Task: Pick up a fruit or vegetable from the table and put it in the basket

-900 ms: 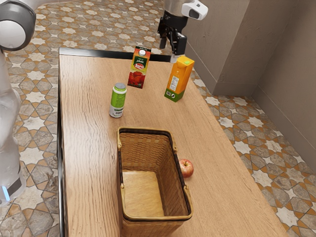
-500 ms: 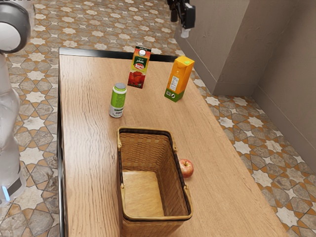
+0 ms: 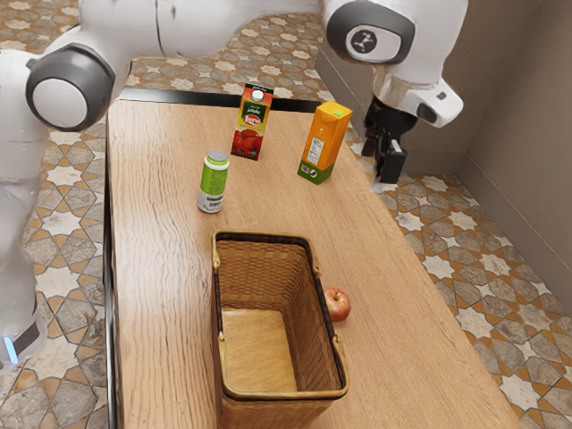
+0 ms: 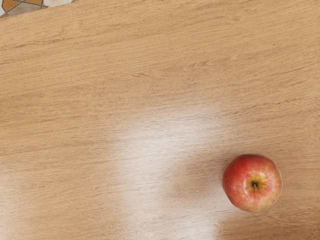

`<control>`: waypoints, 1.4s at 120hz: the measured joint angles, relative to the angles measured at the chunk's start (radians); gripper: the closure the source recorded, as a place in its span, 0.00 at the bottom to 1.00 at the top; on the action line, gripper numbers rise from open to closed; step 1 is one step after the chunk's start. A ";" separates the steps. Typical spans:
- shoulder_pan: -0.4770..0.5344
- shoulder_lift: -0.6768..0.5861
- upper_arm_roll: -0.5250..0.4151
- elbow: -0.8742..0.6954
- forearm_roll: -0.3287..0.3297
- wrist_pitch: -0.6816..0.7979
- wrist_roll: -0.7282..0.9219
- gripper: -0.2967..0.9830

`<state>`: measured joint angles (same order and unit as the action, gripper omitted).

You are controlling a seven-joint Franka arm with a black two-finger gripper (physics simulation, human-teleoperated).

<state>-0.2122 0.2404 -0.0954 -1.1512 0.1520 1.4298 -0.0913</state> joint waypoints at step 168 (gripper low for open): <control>-0.022 -0.108 0.083 -0.588 -0.192 0.500 0.006 0.23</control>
<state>-0.2346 0.1321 -0.0124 -1.7392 -0.0400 1.9300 -0.0856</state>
